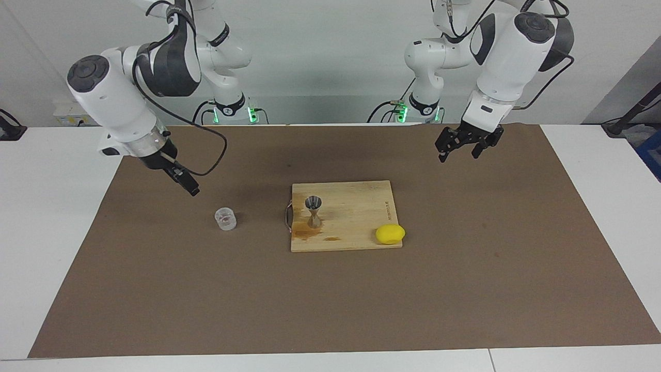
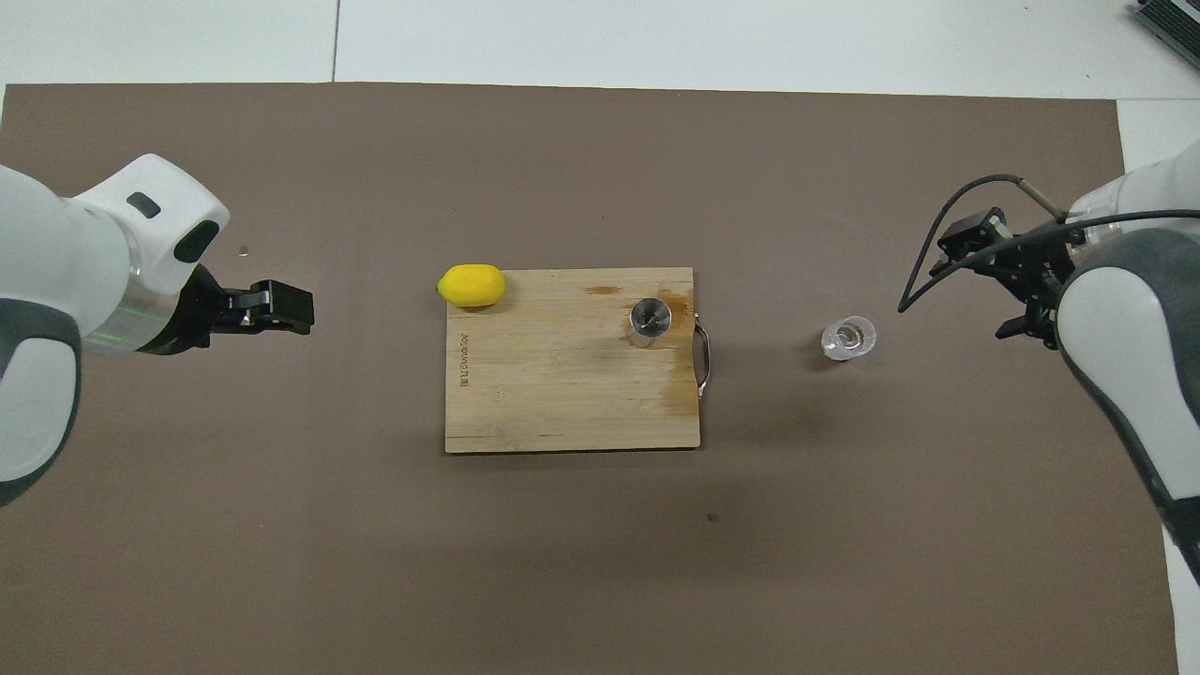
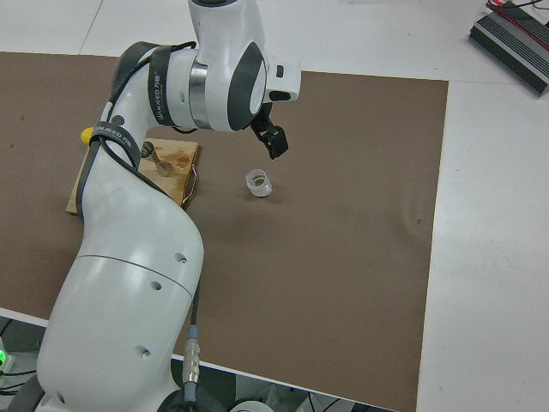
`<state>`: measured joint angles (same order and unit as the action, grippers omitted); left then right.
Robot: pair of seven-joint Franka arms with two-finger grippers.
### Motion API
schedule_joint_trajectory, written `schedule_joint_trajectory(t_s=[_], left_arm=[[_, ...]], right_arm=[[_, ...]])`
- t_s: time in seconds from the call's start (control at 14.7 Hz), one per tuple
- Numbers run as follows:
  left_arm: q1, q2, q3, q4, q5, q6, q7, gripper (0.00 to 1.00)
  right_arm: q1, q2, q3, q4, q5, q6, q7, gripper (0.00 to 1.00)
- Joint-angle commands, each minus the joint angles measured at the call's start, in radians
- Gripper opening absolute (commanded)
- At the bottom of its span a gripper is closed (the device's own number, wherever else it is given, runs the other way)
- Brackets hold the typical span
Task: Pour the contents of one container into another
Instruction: 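Reach the open right gripper down to the clear glass cup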
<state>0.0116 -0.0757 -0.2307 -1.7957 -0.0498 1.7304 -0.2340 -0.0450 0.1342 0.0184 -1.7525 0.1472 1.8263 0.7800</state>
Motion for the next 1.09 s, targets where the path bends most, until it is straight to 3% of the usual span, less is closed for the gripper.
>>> schedule_joint_trajectory(t_s=[0.0, 0.27, 0.47, 0.54, 0.68, 0.95, 1.02], left_arm=[[0.027, 0.004, -0.007, 0.059, 0.025, -0.087, 0.07, 1.0], [0.083, 0.011, -0.003, 0.085, 0.036, -0.13, 0.19, 1.0], [0.071, 0.002, 0.056, 0.088, 0.054, -0.13, 0.26, 1.0], [0.02, 0.002, 0.106, 0.099, 0.054, -0.14, 0.266, 1.0], [-0.03, 0.016, 0.168, 0.168, 0.053, -0.202, 0.266, 1.0], [-0.03, 0.06, 0.155, 0.291, 0.045, -0.301, 0.265, 1.0], [-0.027, 0.056, 0.155, 0.283, 0.047, -0.287, 0.266, 1.0]], right_arm=[[-0.041, 0.036, 0.008, -0.01, 0.092, 0.044, 0.114, 0.98], [-0.07, 0.062, 0.008, -0.107, 0.231, 0.177, 0.234, 0.96], [-0.097, 0.113, 0.008, -0.11, 0.317, 0.182, 0.265, 0.96], [-0.102, 0.122, 0.008, -0.116, 0.343, 0.189, 0.265, 0.96], [-0.11, 0.143, 0.008, -0.119, 0.363, 0.191, 0.266, 0.97], [-0.147, 0.209, 0.008, -0.114, 0.439, 0.194, 0.26, 1.0], [-0.151, 0.226, 0.009, -0.108, 0.455, 0.194, 0.259, 1.0]])
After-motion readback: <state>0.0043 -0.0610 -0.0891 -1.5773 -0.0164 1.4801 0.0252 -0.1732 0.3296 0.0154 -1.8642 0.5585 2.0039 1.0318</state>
